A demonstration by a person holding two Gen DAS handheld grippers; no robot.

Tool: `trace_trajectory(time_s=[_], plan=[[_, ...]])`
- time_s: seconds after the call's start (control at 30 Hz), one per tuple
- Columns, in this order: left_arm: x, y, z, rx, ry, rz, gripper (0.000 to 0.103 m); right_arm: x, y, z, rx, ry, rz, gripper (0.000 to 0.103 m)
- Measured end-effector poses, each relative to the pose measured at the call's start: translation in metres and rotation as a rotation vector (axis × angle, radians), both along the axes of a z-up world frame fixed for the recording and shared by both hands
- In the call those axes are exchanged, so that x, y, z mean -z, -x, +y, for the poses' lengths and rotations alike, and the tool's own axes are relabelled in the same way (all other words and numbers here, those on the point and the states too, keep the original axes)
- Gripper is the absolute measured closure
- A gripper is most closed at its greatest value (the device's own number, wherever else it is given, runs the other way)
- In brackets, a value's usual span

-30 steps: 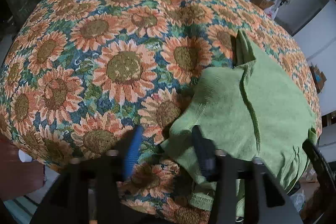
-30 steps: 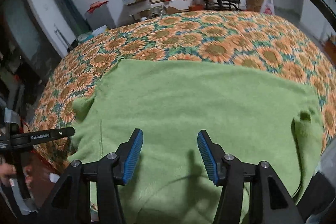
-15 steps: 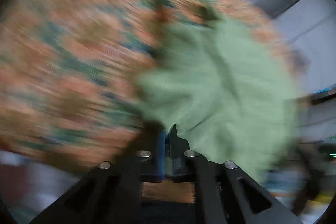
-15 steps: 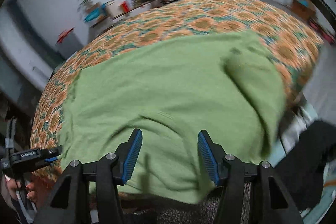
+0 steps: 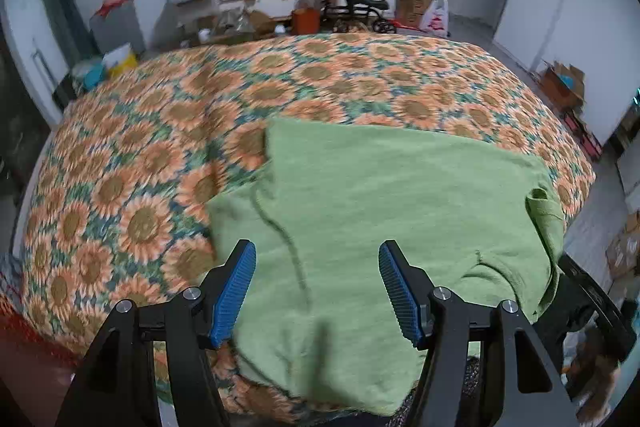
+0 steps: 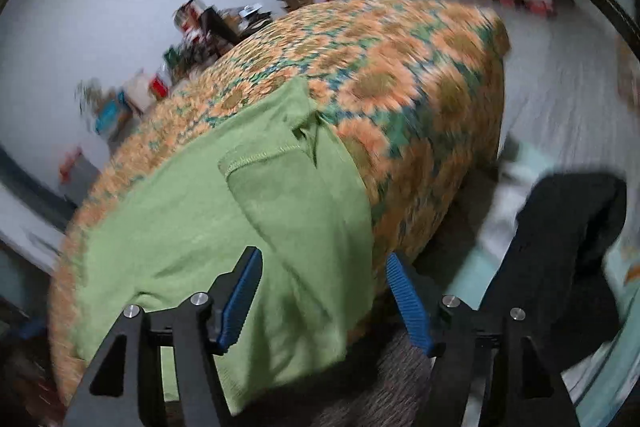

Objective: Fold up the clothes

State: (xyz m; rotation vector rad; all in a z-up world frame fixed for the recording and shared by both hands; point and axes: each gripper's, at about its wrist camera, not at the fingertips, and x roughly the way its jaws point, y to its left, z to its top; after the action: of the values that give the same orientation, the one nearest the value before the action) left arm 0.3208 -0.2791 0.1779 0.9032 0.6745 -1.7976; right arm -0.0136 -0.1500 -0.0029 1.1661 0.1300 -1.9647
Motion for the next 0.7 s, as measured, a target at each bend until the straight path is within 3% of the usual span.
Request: trace_trajectory(time_s=[0.03,0.13,0.2,0.33,0.4,0.43,0.47,0.5,0.6,0.7], plan=[[0.004,0.004,0.0,0.008,-0.015,0.001,0.038,0.002,0.001,-0.008,-0.021,-0.001,0.023,0.035],[0.013,0.003,0.002,-0.006,-0.067,-0.011,0.038,0.008,0.006,-0.028,-0.057,-0.005,0.068,0.082],[0.025,-0.007,-0.008,-0.052,-0.078,-0.039,0.038,0.01,0.019,-0.022,-0.017,0.023,0.021,0.096],[0.054,-0.034,-0.035,-0.173,-0.142,-0.078,0.038,0.012,0.042,0.034,0.173,0.167,-0.126,0.097],[0.062,-0.049,-0.038,-0.212,-0.182,-0.089,0.038,0.022,0.046,0.056,0.268,0.155,-0.17,0.091],[0.067,-0.054,-0.04,-0.225,-0.192,-0.094,0.038,0.031,0.048,0.066,0.317,0.135,-0.195,0.077],[0.07,-0.056,-0.042,-0.231,-0.199,-0.096,0.038,0.039,0.051,0.075,0.366,0.115,-0.22,0.057],[0.073,-0.059,-0.044,-0.233,-0.208,-0.095,0.038,0.047,0.053,0.085,0.415,0.094,-0.245,0.057],[0.079,-0.063,-0.048,-0.225,-0.235,-0.079,0.038,0.054,0.057,0.087,0.372,0.119,-0.307,0.058],[0.082,-0.064,-0.047,-0.222,-0.24,-0.079,0.038,0.036,0.055,0.06,0.25,0.141,-0.23,0.046]])
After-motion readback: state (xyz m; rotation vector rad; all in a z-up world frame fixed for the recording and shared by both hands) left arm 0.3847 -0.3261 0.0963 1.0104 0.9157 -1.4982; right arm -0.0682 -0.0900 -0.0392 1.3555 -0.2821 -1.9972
